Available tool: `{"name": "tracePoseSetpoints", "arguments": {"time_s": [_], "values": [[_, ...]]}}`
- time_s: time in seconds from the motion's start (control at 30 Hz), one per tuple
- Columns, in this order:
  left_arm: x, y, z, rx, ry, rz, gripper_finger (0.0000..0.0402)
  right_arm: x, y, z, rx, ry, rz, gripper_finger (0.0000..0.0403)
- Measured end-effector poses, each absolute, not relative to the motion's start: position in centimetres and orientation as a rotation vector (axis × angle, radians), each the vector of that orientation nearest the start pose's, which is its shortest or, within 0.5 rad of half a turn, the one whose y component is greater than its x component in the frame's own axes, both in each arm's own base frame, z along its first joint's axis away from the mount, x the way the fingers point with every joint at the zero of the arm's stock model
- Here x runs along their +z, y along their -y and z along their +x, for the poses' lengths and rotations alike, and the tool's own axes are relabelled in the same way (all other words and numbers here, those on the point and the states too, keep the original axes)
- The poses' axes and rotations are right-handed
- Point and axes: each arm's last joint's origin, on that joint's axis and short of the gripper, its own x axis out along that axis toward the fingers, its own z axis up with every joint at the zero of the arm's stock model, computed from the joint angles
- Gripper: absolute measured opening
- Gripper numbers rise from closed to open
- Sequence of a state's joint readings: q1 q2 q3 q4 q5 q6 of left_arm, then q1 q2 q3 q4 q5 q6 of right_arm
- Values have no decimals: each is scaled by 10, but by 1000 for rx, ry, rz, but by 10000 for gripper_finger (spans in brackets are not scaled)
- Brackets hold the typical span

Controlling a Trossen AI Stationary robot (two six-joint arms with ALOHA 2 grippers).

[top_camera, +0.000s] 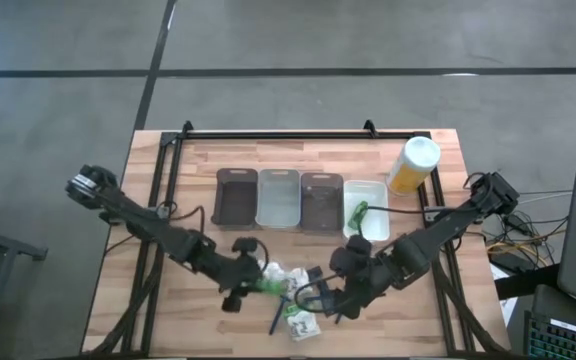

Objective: Pick & Place Travel size toiletries
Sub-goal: Put the green shampoo into the white bin

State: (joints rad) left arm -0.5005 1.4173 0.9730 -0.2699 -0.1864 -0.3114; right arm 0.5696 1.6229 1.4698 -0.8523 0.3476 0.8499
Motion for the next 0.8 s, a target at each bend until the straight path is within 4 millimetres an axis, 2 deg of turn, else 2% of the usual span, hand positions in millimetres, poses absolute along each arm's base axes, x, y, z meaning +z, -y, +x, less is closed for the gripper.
{"name": "tracePoseSetpoints", "arguments": {"time_s": [0.17, 0.37, 0.6, 0.8], "values": [[262, 123, 280, -118, -553, -111, 159, 318, -168, 295, -174, -826, 212, 368], [266, 115, 293, -75, -472, 15, 159, 326, -162, 303, -150, -764, 133, 368], [267, 100, 309, -40, -403, 48, 159, 322, -149, 314, -187, -760, 141, 368], [268, 100, 315, -82, -366, 59, 159, 322, -139, 320, -214, -758, 160, 368]]}}
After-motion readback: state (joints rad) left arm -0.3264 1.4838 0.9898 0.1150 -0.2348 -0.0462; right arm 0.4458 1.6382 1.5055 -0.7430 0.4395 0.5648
